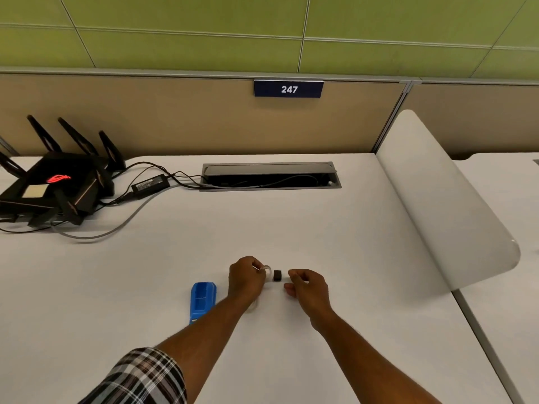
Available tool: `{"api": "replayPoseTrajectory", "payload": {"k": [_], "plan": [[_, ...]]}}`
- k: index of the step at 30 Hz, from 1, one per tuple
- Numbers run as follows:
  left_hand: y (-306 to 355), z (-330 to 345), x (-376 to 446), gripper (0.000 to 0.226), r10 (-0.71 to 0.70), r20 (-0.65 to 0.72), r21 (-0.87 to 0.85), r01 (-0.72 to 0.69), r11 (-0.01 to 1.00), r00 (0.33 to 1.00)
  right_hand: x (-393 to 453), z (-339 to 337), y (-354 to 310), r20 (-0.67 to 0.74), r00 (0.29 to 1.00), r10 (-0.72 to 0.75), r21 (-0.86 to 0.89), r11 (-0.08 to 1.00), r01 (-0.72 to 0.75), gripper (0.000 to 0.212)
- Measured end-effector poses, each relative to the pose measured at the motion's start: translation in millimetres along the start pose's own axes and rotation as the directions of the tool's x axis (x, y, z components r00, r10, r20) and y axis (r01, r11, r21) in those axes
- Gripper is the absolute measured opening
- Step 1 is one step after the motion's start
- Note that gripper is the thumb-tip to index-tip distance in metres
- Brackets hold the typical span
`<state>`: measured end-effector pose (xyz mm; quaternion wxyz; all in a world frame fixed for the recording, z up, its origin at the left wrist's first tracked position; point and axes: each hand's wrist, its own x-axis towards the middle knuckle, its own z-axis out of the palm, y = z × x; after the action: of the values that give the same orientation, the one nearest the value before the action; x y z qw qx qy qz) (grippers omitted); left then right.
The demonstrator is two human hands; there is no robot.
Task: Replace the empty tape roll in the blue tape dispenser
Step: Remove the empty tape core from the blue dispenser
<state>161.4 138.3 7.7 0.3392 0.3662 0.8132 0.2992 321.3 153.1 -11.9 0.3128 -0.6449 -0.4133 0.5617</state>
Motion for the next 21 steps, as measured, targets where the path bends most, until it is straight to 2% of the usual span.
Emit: {"api": "replayPoseTrajectory", "payload": {"k": [3,5,8,10,15,21], "plan": [[-7,-10,10,0.002,-0.036,-0.043,0.01,0.036,0.999,0.998,7,0,10,-0.02,0.999,-0.025,-0.109,0.994,0.023,0.01],[-9,-15,18,0.003,-0.049,-0.07,0.038,0.051,0.998,0.996,10,3,14,0.012,0.995,-0.096,-0.246,0.965,0.096,0.014],[-4,-16,28,0.004,-0.044,-0.077,0.096,0.051,0.994,0.996,15,9,14,0.122,0.974,-0.192,-0.484,0.845,0.227,0.032],[1,-13,34,0.005,-0.056,-0.059,0.113,0.062,0.992,0.997,18,13,13,0.197,0.956,-0.219,-0.566,0.771,0.293,0.045],[6,-6,46,0.009,-0.062,-0.011,0.137,0.063,0.989,0.998,29,22,11,0.287,0.93,-0.232,-0.661,0.655,0.367,0.055],[-1,-7,46,0.013,-0.023,0.02,0.094,0.021,0.995,1.0,37,22,13,0.269,0.935,-0.229,-0.657,0.666,0.352,0.042]]}}
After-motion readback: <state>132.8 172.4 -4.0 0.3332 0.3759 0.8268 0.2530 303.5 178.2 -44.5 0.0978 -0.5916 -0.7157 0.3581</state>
